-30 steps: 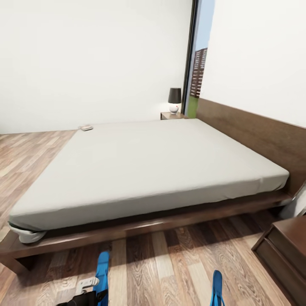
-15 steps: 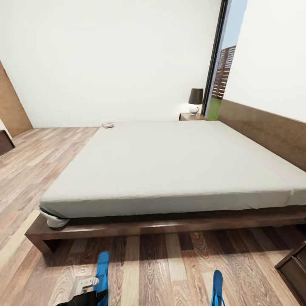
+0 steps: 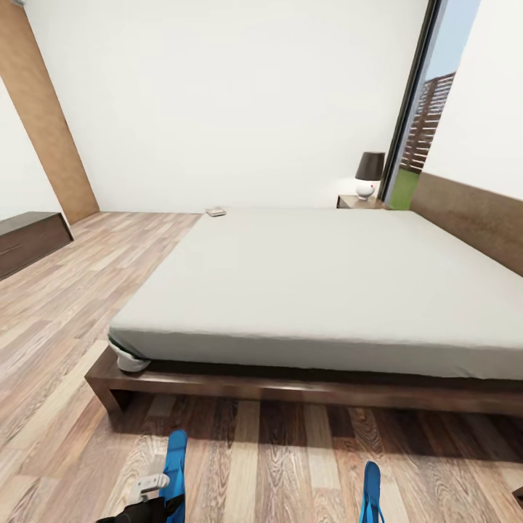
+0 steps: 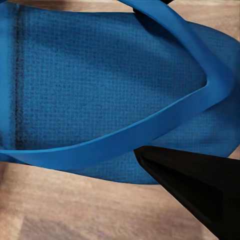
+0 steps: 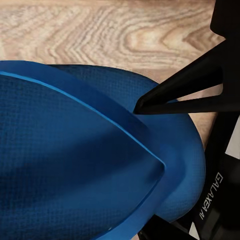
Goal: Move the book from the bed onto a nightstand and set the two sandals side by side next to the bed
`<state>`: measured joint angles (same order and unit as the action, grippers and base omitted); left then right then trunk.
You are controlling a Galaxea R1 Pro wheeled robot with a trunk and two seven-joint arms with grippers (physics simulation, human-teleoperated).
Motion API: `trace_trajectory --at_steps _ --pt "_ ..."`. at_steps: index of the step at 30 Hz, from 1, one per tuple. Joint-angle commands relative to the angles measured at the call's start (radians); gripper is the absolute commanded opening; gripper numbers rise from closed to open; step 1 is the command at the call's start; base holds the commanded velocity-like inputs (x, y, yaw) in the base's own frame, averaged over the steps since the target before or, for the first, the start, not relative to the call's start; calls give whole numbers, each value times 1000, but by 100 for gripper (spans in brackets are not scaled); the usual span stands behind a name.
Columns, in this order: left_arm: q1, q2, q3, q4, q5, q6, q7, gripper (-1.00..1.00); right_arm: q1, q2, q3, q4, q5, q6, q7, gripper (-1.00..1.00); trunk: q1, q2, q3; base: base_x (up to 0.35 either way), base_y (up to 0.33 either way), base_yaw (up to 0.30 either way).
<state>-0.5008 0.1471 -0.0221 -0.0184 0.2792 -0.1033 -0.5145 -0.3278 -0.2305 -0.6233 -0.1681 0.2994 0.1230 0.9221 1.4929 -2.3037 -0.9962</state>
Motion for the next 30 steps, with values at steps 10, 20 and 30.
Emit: trace_trajectory --at_steps 10,20,30 --pt "-1 0 -2 1 3 -4 -2 -100 0 0 -9 -1 4 10 6 -100 0 0 -1 0 0 15" --pt "-1 0 -2 1 4 -3 -2 -100 0 0 -9 -1 5 10 6 -100 0 0 -1 0 0 0" --pt "-1 0 -2 1 4 -1 -4 -100 0 0 -9 -2 7 10 5 -100 0 0 -1 0 0 0"
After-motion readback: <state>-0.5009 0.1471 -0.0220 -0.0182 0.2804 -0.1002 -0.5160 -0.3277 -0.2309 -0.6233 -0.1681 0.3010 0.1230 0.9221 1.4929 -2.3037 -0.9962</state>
